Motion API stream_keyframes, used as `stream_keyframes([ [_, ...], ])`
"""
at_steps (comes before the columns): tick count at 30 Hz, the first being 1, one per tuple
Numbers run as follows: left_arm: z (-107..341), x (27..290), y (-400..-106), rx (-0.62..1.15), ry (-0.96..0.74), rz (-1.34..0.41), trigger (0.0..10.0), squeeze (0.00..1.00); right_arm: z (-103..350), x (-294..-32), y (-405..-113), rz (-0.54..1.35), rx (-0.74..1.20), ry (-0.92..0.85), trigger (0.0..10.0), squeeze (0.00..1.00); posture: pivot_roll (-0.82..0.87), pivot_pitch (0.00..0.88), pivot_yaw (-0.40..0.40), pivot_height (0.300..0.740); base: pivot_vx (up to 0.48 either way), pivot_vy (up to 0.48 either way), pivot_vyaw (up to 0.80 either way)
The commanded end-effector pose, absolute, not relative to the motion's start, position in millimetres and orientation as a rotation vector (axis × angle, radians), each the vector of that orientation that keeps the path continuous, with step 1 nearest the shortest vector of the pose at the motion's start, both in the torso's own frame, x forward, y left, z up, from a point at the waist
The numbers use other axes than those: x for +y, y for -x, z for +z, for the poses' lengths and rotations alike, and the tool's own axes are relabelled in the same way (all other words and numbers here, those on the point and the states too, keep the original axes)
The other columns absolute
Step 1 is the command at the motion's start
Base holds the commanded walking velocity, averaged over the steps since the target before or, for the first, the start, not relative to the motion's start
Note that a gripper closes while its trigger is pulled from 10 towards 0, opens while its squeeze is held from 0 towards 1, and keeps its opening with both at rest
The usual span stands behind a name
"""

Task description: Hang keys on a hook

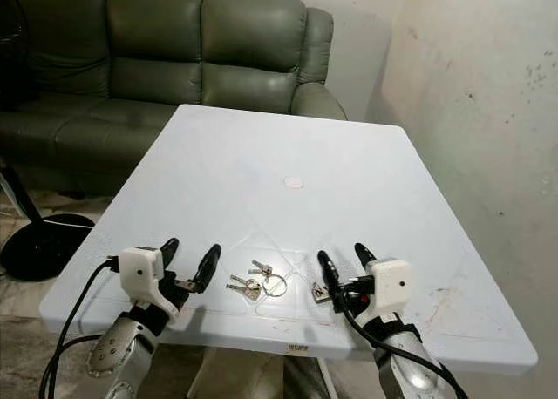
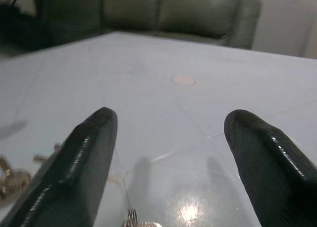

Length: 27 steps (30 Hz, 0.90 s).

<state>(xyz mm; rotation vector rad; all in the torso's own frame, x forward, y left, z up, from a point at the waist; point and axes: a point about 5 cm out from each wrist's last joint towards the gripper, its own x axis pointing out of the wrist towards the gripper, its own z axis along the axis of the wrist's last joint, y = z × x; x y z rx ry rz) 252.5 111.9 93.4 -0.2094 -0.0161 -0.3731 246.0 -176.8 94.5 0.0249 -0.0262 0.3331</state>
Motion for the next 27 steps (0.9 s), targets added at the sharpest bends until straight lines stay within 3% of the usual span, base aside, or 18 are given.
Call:
stream_keyframes([
  [1, 94.6, 106.9, -250.6, -0.015, 0.199, -0.405, 10.0, 0.0, 92.5, -176.8, -246.7, 0.362, -0.003, -0.01, 10.0, 0.0, 0.03, 0.0, -0.086, 0.74, 0.0, 0.0, 0.0],
  [17, 91.9, 87.4, -237.3, -0.007, 0.118, -0.55, 10.0, 0.0, 75.7, -174.8, -244.3, 0.493, 0.133, 0.037, 10.0, 0.0, 0.03, 0.0, -0.089, 0.74, 0.0, 0.0, 0.0],
  [27, 91.5, 86.6, -234.9, -0.002, 0.12, -0.554, 10.0, 0.0, 64.4, -174.3, -242.6, 0.495, 0.183, 0.042, 10.0, 0.0, 0.03, 0.008, -0.089, 0.74, 0.0, 0.0, 0.0],
])
